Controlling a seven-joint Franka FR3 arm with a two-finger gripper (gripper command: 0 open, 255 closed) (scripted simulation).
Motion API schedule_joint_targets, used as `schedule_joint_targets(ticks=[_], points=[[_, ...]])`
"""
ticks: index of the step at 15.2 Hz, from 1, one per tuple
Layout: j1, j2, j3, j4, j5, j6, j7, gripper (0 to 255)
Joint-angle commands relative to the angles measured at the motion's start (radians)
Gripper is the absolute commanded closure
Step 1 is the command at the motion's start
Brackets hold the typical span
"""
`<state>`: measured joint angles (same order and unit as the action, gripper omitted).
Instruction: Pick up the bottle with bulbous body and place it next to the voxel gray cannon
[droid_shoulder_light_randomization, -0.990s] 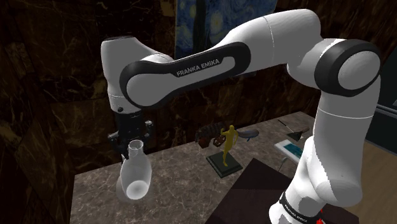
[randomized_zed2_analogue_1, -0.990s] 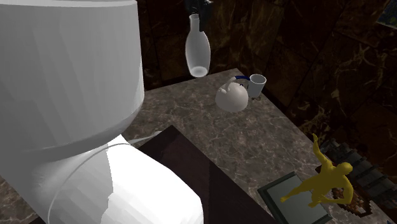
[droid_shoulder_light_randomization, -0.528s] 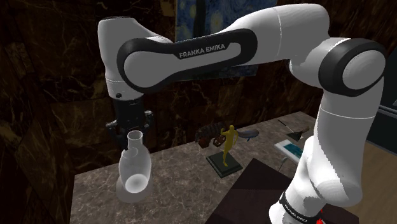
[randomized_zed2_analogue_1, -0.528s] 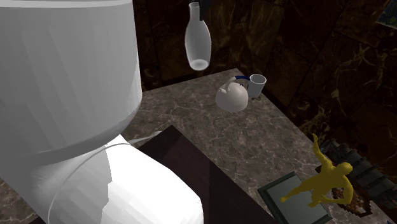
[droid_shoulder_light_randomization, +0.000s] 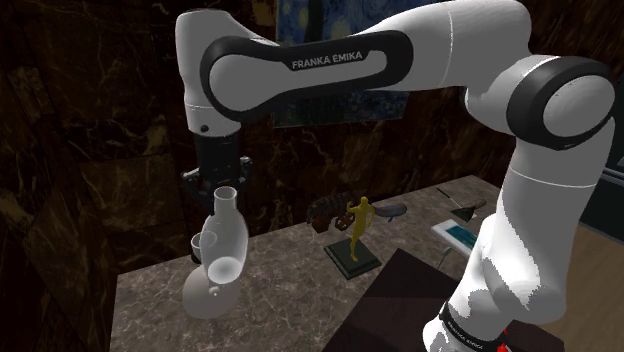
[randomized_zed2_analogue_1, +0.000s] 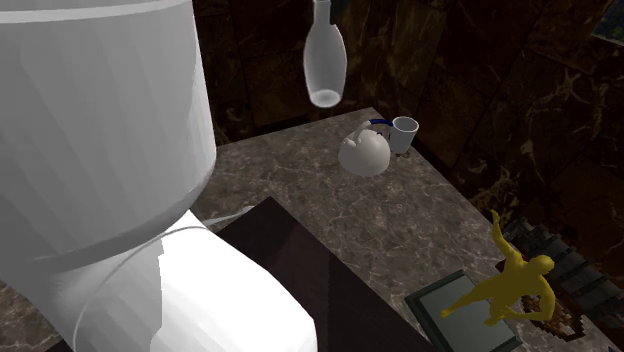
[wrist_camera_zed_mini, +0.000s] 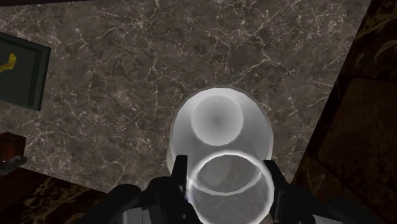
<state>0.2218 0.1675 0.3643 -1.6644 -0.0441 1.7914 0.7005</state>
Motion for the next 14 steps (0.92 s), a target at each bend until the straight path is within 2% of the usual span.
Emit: schedule_joint_targets(ticks=[1,7,14], points=[[-0.029,-0.026,-0.017,-0.029,0.01,0.005,-0.049,255],[-0.111,-0.072,-0.077,-0.083,0.027,0.016,-0.193,255],[-0.199,-0.081,-0.15,-0.09,0.031,0.015,-0.354,255]])
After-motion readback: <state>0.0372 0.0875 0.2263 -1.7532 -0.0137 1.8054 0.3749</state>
